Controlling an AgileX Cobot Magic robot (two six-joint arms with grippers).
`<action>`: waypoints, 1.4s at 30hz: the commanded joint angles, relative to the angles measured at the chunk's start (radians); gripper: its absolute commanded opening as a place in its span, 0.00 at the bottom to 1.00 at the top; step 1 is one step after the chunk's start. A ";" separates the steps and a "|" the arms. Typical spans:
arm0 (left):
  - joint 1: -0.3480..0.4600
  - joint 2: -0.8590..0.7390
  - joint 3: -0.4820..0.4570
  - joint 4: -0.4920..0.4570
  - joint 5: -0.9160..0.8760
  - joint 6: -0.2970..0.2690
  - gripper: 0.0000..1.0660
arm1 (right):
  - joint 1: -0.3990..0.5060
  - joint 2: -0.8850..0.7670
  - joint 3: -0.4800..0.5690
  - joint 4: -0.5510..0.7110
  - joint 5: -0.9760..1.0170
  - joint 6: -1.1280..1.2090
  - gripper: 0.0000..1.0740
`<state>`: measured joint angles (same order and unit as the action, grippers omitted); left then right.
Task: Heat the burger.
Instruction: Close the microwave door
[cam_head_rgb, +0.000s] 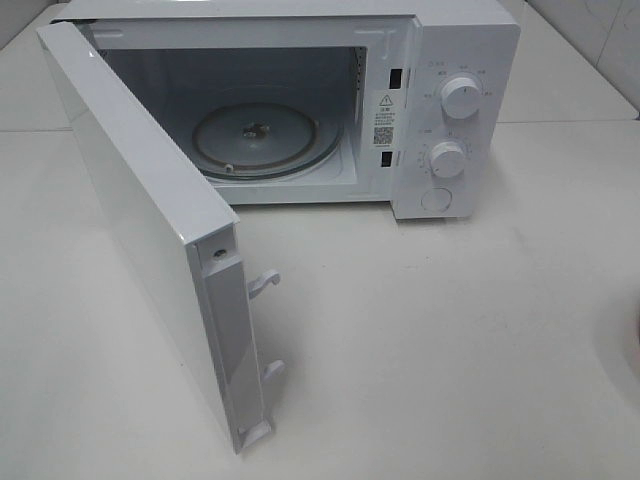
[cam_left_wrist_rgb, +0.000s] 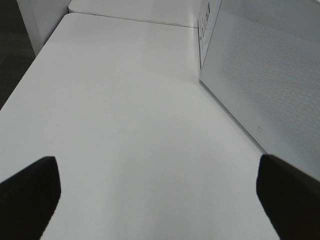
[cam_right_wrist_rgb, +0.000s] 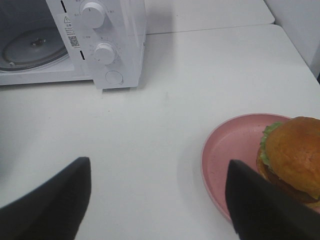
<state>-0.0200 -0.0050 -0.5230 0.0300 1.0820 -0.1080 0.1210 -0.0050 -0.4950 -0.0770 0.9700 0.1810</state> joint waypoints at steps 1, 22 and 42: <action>0.004 -0.006 0.003 0.003 -0.013 0.000 0.94 | -0.004 -0.024 0.002 0.003 -0.008 -0.002 0.66; 0.004 -0.006 0.003 -0.011 -0.013 0.000 0.94 | -0.004 -0.024 0.002 0.003 -0.008 -0.002 0.66; 0.003 0.167 -0.042 0.025 -0.160 -0.011 0.79 | -0.004 -0.024 0.002 0.003 -0.008 -0.002 0.66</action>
<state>-0.0200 0.1100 -0.5590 0.0470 0.9850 -0.1110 0.1210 -0.0050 -0.4950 -0.0770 0.9700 0.1810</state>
